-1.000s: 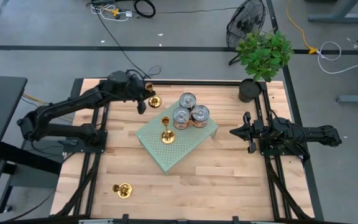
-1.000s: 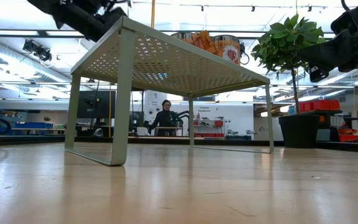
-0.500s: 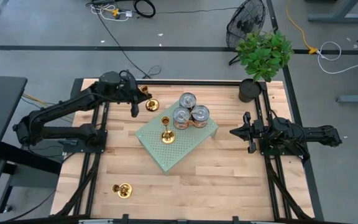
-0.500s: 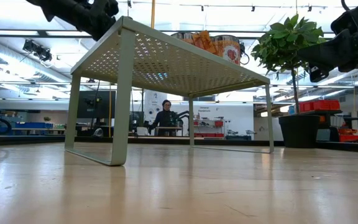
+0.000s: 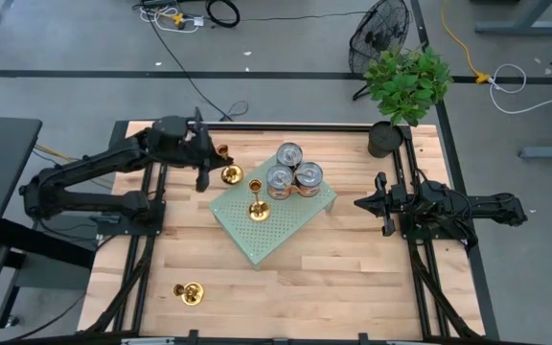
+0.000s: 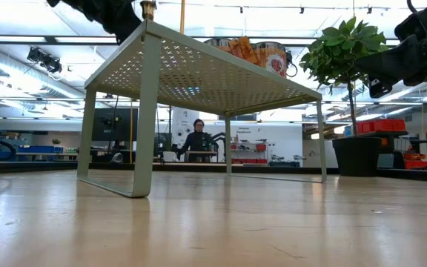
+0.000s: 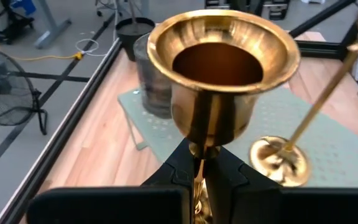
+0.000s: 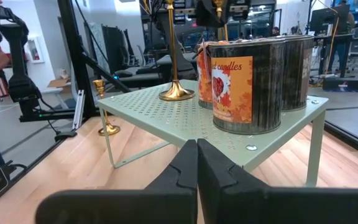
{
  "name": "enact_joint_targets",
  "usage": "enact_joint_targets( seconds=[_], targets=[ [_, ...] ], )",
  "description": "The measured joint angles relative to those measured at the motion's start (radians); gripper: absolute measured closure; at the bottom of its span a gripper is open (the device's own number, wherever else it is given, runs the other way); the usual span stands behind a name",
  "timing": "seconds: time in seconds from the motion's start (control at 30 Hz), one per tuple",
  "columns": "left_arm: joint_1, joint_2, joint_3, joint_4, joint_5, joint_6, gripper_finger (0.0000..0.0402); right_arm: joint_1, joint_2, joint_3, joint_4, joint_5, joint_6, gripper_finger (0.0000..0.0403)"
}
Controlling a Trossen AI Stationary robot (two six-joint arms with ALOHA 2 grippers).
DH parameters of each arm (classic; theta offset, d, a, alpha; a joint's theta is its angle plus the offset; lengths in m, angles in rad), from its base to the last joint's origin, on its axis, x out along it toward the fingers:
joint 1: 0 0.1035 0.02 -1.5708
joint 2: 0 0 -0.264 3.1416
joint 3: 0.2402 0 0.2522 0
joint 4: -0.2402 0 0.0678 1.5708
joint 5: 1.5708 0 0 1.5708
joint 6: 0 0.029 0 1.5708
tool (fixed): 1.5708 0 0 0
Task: Pick & Place candle stick holders
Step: Put the top gold candle holder on the shelf
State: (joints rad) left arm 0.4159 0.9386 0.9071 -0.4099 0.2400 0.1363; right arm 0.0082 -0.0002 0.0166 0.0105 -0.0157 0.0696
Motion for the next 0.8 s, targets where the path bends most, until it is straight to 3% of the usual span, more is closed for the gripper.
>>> enact_joint_targets(
  seconds=[0.53,0.8],
  targets=[
    [-0.18,0.001,0.011,-0.054,0.001,-0.026,0.0379,0.0,0.0,0.0,0.0,0.0,0.0,0.04],
    [-0.236,0.001,0.011,-0.054,0.08,-0.014,0.0379,0.0,0.0,0.0,0.0,0.0,0.0,0.04]
  ],
)
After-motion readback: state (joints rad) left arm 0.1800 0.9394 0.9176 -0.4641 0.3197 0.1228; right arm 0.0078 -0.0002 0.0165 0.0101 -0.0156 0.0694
